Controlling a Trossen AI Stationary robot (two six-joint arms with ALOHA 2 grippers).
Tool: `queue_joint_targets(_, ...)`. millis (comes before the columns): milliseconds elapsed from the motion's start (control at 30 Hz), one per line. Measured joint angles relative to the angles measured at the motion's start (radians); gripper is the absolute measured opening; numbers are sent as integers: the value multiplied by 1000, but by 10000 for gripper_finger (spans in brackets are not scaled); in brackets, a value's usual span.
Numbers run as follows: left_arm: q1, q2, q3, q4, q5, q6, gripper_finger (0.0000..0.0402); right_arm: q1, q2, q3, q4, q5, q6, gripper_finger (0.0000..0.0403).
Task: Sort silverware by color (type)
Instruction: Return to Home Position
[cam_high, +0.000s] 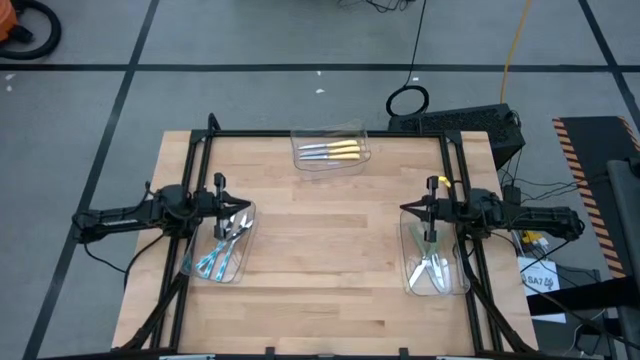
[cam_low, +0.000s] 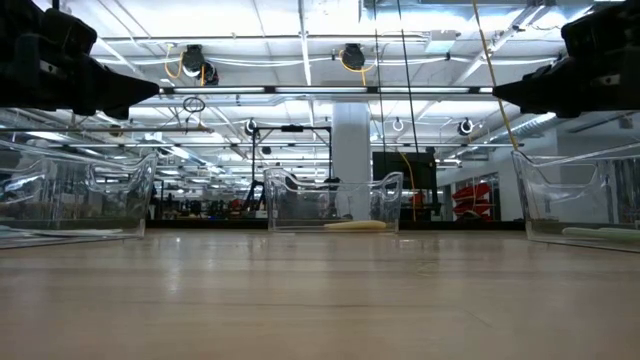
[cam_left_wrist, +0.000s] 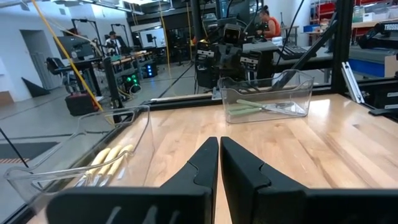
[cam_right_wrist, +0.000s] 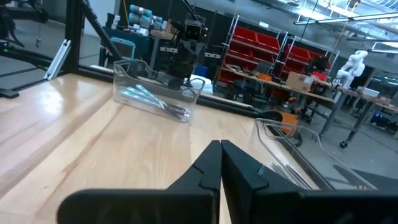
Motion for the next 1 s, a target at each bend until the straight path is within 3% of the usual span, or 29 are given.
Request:
queue_joint_targets(167,0,0,0,-1,0,-4,26,0,0,0,-4,-48,-7,4)
queue_joint_targets(1000,-62,6,0,-7,-1,-70,26,0,0,0,6,-28,-6,4)
